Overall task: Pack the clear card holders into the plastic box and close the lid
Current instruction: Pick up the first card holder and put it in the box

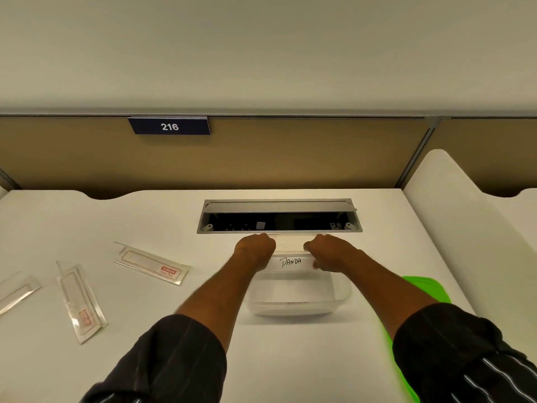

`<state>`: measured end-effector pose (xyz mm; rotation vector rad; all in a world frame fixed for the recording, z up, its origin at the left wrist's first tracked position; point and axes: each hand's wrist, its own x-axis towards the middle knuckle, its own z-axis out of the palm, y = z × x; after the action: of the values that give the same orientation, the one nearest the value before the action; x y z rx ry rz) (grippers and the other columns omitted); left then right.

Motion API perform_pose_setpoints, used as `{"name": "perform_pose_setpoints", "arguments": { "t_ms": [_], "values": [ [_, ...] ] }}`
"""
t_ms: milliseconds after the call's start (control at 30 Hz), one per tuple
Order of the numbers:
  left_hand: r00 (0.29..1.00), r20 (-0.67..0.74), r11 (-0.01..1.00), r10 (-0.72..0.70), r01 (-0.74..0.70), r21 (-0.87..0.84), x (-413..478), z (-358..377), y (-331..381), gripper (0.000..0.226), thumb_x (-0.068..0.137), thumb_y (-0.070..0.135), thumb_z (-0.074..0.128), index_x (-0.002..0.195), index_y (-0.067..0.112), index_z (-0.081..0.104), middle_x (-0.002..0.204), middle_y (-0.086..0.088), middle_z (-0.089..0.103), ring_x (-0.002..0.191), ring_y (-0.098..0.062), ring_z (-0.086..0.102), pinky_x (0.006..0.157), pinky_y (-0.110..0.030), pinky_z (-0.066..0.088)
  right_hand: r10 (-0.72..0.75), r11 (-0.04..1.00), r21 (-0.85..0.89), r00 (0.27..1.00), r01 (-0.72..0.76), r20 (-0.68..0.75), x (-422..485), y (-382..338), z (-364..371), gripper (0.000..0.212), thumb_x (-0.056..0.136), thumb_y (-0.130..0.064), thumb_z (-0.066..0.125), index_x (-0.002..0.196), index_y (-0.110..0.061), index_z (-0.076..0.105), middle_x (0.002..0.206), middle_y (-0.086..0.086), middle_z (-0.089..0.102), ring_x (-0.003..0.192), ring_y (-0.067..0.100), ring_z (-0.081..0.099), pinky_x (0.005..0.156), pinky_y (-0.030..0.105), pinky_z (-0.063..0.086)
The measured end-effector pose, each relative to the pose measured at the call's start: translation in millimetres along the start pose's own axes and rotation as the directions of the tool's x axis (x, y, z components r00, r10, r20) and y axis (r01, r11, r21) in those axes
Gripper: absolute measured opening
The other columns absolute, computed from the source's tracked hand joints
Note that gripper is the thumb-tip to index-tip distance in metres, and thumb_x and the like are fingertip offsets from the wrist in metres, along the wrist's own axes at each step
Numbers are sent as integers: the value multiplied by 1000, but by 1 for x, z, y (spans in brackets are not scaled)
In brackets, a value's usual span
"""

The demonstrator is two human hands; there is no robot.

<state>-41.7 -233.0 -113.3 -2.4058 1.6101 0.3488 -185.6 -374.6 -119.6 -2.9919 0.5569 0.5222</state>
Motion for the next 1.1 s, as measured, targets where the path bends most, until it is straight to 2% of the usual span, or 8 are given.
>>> {"name": "perform_pose_setpoints", "arguments": {
  "t_ms": [133,267,700,833,933,1100],
  "values": [
    [1000,-4,1000,11,-11,14,7,4,3,30,87,4,59,117,6,60,114,-13,64,101,-29,64,86,-37,52,17,1000,-3,1000,-17,3,5,2,6,30,84,-18,66,112,-11,58,112,16,61,98,31,61,72,35,46],
    [1000,1,998,27,-27,60,9,9,5,26,86,1,55,111,4,62,111,-14,66,99,-30,65,84,-38,52,19,1000,-13,1000,-19,22,6,2,12,29,87,-15,62,114,-9,57,115,17,59,101,32,61,76,37,49],
    [1000,21,1000,5,-5,16,10,24,7,30,89,3,55,119,3,58,118,-15,62,106,-31,62,87,-38,51,13,998,-67,1000,-12,14,11,-7,30,32,89,-16,61,119,-9,55,115,15,61,98,28,63,77,31,49],
    [1000,19,997,4,-3,-77,5,20,10,32,87,5,59,119,3,58,116,-16,63,102,-31,63,85,-36,51,29,997,-70,1000,-30,-12,11,-11,32,34,89,-21,62,120,-10,53,115,13,62,99,27,63,82,33,52],
    [998,-47,984,43,-50,-172,-2,12,8,33,86,14,62,118,5,59,113,-15,64,99,-29,63,82,-35,52,13,999,-41,995,-17,-95,13,-20,24,38,87,-33,62,119,-13,54,113,10,64,97,26,63,78,34,51],
    [973,-230,927,-3,-83,-365,-28,-2,-12,35,95,24,51,127,10,58,127,-11,62,114,-27,59,96,-38,47,-23,999,27,969,31,-248,20,-50,-4,40,92,-43,51,121,-16,58,113,6,67,99,24,63,79,33,51]
  ]
}}
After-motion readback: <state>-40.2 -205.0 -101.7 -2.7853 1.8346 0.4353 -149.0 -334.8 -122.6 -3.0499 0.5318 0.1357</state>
